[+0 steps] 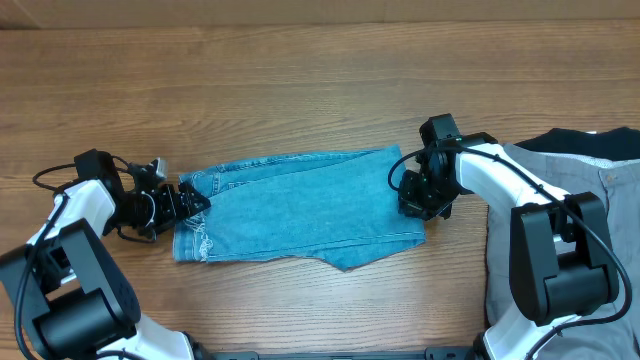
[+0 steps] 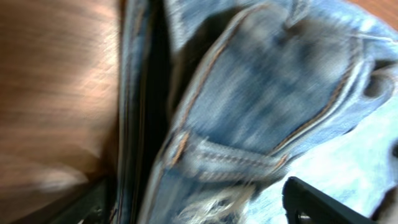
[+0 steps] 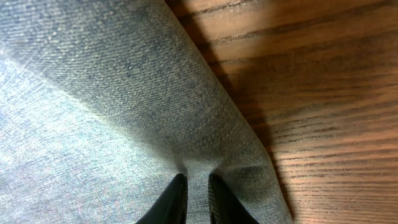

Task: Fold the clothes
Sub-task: 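Grasp the left end of the folded jeans with the left gripper and lift it, then fold the lifted left end rightward over the jeans with the left gripper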

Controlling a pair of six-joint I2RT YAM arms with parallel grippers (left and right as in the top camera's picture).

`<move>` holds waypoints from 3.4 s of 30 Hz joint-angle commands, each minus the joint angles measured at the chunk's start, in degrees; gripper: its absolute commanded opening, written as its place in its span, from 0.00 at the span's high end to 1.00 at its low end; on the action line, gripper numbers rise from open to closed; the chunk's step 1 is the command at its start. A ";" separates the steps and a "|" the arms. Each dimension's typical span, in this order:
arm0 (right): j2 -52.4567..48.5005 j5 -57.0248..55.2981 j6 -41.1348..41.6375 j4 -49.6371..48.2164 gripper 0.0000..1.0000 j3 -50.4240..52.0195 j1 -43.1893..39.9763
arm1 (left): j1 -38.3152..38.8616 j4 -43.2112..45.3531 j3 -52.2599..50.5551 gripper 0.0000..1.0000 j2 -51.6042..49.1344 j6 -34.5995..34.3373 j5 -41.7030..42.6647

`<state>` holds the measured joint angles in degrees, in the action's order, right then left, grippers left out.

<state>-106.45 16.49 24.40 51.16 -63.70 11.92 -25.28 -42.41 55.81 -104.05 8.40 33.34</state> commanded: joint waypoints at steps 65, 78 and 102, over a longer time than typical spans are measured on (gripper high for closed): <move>5.20 5.44 -6.86 5.77 0.87 -6.51 -0.48 | 39.54 -41.38 40.06 0.58 -3.89 -22.80 -31.17; 5.20 6.40 -8.72 6.14 0.84 -6.51 -0.48 | 35.34 -47.17 45.79 0.31 -3.87 -18.80 -31.45; 5.18 36.98 1.36 -18.93 0.73 -6.49 26.21 | 28.17 -47.71 45.86 0.27 -3.89 -14.14 -30.56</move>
<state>-102.59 54.17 19.49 32.23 -69.32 34.72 2.79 -90.24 100.51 -107.44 -7.03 2.74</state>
